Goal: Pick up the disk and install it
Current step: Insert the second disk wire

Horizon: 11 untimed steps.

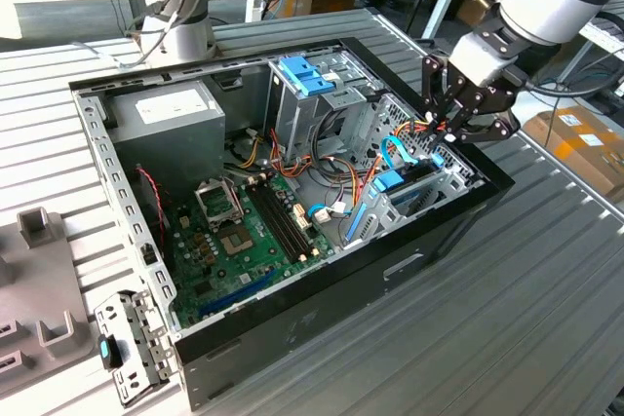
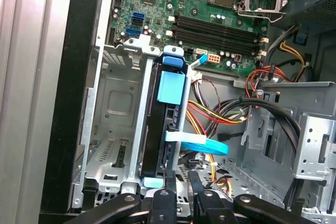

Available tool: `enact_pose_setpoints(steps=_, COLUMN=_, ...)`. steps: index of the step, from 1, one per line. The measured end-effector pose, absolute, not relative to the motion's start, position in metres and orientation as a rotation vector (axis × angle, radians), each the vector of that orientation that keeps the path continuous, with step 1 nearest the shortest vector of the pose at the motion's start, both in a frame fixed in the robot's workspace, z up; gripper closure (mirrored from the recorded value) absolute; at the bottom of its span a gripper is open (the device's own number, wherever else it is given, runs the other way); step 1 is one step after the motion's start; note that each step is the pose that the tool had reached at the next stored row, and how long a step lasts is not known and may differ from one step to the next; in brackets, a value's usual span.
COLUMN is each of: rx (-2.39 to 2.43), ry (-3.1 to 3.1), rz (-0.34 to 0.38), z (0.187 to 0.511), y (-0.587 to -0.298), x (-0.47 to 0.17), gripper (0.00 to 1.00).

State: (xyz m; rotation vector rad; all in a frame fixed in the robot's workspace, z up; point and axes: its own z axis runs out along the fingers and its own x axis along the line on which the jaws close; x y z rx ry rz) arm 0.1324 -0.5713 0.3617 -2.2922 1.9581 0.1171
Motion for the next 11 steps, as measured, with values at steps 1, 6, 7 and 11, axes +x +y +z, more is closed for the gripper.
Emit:
enact_pose_setpoints(steps=1, rx=-2.293, ry=1.957, rz=0.117, z=0.3617, y=-0.5712, x=0.1335, gripper=0.76)
enact_pose_setpoints(steps=6, rx=-2.303, ry=1.946, rz=0.118, z=0.3618, y=-0.5708, x=0.1399, gripper=0.76)
enact_pose_setpoints(steps=7, rx=-2.308, ry=1.941, rz=0.119, z=0.3617, y=-0.5706, x=0.1403, gripper=0.76)
enact_pose_setpoints(steps=11, rx=-2.318, ry=1.929, rz=0.12, z=0.3676, y=-0.5706, x=0.1406, gripper=0.76)
